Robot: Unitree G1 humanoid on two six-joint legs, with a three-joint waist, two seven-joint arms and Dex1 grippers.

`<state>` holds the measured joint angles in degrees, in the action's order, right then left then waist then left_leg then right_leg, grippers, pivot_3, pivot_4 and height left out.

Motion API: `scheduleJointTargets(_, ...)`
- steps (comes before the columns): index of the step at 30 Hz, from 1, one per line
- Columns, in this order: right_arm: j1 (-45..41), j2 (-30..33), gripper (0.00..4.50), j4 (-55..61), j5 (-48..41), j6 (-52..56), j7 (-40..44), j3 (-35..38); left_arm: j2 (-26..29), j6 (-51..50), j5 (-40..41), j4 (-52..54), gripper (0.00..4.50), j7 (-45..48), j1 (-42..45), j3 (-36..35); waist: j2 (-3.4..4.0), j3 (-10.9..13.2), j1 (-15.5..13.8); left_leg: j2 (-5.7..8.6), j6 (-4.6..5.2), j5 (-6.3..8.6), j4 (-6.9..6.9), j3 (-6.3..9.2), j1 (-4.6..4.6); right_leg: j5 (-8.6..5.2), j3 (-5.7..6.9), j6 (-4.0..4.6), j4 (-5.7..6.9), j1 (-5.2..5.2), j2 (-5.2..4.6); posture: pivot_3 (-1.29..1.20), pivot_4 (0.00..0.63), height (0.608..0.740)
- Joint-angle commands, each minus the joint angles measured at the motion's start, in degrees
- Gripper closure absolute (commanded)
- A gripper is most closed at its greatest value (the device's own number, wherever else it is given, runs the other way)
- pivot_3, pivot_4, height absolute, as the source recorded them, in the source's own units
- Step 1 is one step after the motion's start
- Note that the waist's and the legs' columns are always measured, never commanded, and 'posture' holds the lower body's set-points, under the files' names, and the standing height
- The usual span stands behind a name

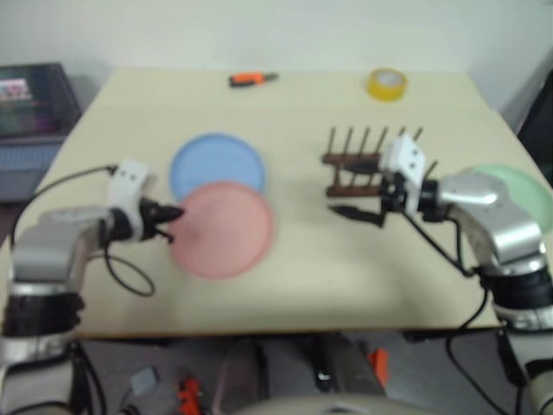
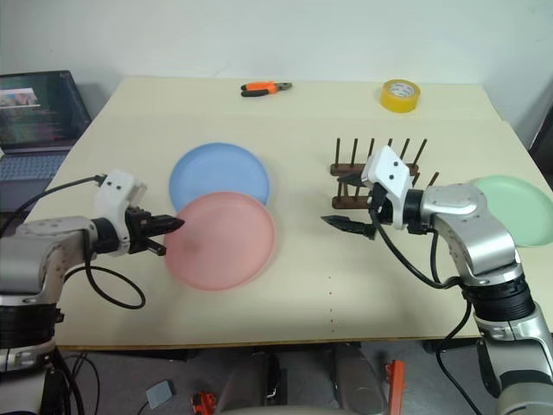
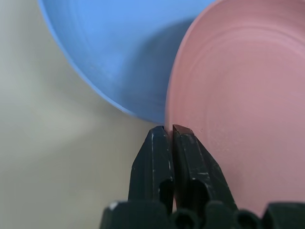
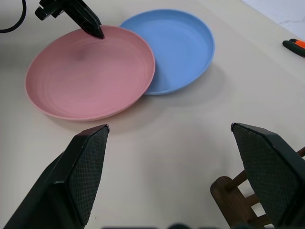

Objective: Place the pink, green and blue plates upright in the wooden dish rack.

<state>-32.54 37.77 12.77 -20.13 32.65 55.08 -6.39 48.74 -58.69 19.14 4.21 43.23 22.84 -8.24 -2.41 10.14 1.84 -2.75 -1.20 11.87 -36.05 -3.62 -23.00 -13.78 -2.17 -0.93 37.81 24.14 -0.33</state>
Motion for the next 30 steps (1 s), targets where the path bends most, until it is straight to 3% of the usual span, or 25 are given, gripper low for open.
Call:
scheduleJointTargets(1,-0.22,0.89,0.00,2.13,0.07,-0.62,0.28,0.42,1.94,1.33,0.05,0.33,4.46,0.48,0.37,-0.52,0.00,0.00,-0.01,0.00,0.00,0.00,0.00,0.01,0.00,0.00,0.01,0.00,0.00,0.00,0.00,0.00,0.150,0.740)
scheduleJointTargets(12,0.07,0.87,0.00,2.34,0.25,-0.50,1.56,0.13,3.26,2.04,2.28,1.50,4.46,2.44,-0.06,-2.42,0.00,0.00,0.00,-0.01,0.00,0.00,0.00,0.00,0.00,-0.01,0.00,0.01,-0.01,0.00,0.00,0.00,0.150,0.740)
scheduleJointTargets(20,0.18,0.82,0.00,3.56,-0.37,-0.70,3.24,-0.14,3.47,0.69,7.80,3.90,4.46,2.82,4.31,-6.51,-0.01,0.00,-0.05,-0.02,0.00,0.00,0.00,0.01,-0.02,-0.01,0.02,0.01,-0.02,0.00,-0.01,0.00,0.150,0.740)
scheduleJointTargets(30,-3.79,-2.57,0.00,5.47,2.84,-3.88,1.54,-4.23,0.25,-1.84,11.25,5.04,4.46,-1.48,19.82,-4.15,-0.04,0.03,0.05,0.06,0.00,0.00,0.00,-0.01,-0.03,0.00,0.02,-0.01,-0.03,0.00,0.08,0.00,0.150,0.740)
